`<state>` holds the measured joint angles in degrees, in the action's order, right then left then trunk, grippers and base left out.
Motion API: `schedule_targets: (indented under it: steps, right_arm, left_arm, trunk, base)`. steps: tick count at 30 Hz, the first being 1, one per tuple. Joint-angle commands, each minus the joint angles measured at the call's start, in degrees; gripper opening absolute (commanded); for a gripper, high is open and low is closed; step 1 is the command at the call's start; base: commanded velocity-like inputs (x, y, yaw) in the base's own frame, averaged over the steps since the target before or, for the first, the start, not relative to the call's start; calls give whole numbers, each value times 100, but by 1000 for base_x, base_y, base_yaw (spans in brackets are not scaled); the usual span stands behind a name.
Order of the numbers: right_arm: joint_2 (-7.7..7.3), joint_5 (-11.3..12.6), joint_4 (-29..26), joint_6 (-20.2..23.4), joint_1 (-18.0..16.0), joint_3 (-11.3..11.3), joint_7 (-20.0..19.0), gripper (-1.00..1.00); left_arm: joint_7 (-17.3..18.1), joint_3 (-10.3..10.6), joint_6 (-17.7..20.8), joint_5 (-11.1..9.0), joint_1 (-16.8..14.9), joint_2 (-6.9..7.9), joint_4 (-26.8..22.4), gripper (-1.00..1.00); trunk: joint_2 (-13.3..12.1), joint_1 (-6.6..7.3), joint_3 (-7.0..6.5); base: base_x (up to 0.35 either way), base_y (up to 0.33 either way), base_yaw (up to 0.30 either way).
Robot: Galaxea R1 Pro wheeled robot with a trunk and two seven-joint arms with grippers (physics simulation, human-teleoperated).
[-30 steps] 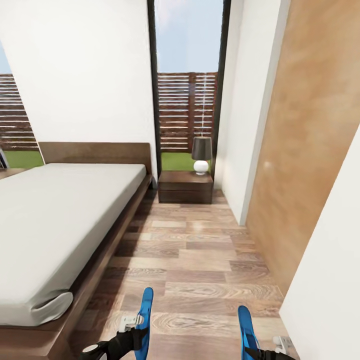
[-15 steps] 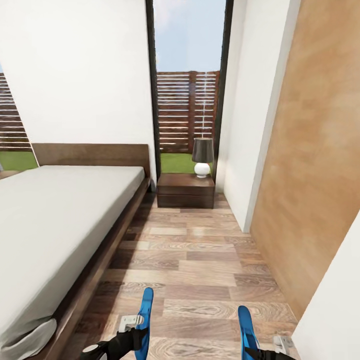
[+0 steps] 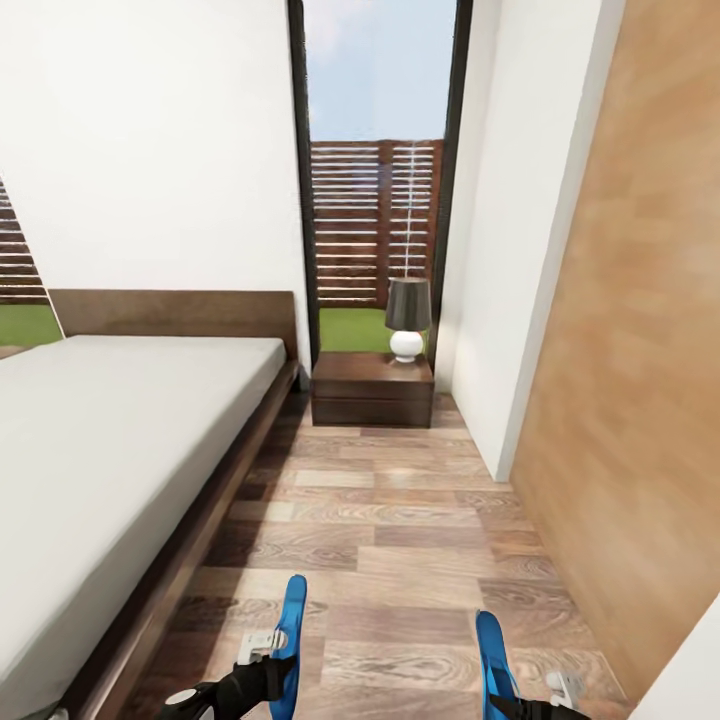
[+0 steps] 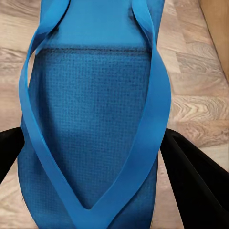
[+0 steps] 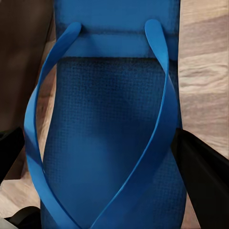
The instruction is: In the bedroom, move the book from the bed onto either nightstand, and place the two sandals side by side next to the bed.
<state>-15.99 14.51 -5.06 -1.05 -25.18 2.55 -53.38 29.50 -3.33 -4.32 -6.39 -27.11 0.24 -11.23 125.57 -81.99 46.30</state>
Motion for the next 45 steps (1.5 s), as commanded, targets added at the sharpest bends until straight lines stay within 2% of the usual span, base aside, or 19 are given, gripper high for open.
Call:
schedule_targets:
  steps: [1, 45]
  right_arm:
    - [0, -10, 5, -9, -4, 35, -23, -100]
    - [0, -10, 5, -9, -4, 35, -23, -100]
  left_arm:
    - [38, -37, 2, -20, -5, -1, 9, -100]
    - [38, -37, 2, -20, -5, -5, 7, -100]
  trunk:
    - [2, -2, 6]
    - [2, -2, 6]
  base:
    - [332, 0, 0]
    - [332, -10, 0]
